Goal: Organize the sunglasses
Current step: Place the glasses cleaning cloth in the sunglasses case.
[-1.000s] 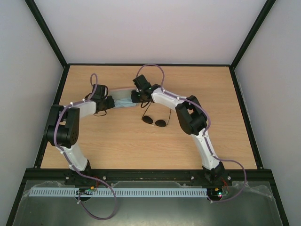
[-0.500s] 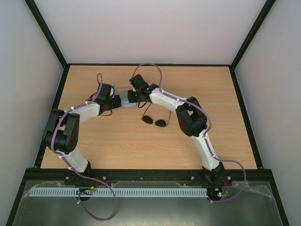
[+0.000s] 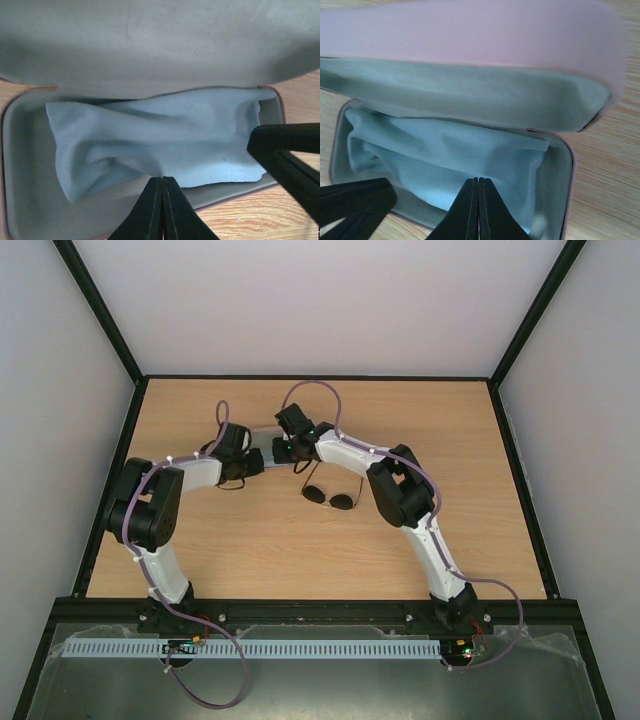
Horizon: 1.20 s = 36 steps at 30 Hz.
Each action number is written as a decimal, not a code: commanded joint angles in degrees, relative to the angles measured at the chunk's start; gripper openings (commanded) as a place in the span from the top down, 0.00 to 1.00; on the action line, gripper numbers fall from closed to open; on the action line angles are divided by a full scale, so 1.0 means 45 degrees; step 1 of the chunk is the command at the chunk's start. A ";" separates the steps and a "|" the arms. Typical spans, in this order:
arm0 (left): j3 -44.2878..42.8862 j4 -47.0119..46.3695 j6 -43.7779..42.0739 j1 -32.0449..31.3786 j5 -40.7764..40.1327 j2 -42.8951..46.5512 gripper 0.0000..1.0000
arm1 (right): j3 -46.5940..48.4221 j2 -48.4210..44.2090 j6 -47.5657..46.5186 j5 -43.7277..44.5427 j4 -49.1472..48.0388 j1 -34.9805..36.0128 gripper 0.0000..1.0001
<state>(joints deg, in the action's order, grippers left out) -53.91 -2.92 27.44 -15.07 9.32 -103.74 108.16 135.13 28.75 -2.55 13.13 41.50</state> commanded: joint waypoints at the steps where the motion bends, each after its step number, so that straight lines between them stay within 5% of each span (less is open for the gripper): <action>1: -0.0293 -0.0187 -0.0022 0.0174 -0.0442 -0.0155 0.97 | 0.0418 0.0501 -0.0001 0.0233 0.0692 0.0019 0.99; 23: 0.0339 0.0844 -0.0590 0.1212 -0.1757 0.0169 0.97 | 0.0279 0.0442 -0.0251 0.1484 0.1180 0.0025 0.98; 29: 0.0427 0.1342 -0.0610 0.0894 -0.0928 0.2012 0.91 | -0.0589 -0.0519 -0.0361 0.1351 0.0491 0.0094 0.89; 36: -0.0122 0.1250 -0.0497 0.0458 -0.0543 0.1744 0.87 | -0.0509 -0.0835 -0.0435 0.1171 0.0346 0.0198 0.84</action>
<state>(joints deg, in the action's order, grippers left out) -52.38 1.45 25.47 -12.03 5.15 -94.11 106.04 134.74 27.35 2.83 14.09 42.00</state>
